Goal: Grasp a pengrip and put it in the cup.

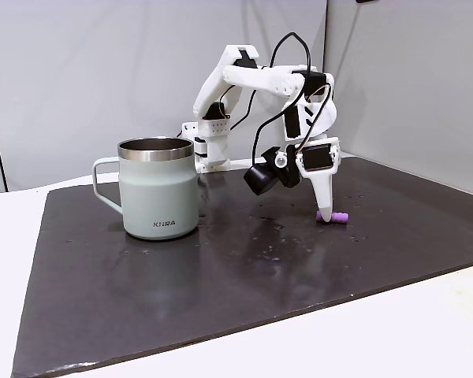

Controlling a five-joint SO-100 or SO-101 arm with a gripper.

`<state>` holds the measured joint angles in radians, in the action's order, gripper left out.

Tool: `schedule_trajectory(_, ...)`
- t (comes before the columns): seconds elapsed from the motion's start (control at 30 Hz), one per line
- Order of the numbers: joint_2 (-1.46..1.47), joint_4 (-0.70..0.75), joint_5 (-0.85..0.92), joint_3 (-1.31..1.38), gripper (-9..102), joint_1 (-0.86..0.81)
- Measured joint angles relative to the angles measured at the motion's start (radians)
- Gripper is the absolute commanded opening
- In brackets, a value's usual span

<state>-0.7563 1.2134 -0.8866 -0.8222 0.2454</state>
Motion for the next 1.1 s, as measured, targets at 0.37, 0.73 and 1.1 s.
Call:
schedule_trajectory(0.37,0.003,-0.005,-0.038,0.000,0,-0.014)
schedule_trajectory(0.73,-0.144,0.141,-0.008,0.002,0,-0.011)
schedule_trajectory(1.1,-0.454,0.322,0.072,-0.002,0,0.103)
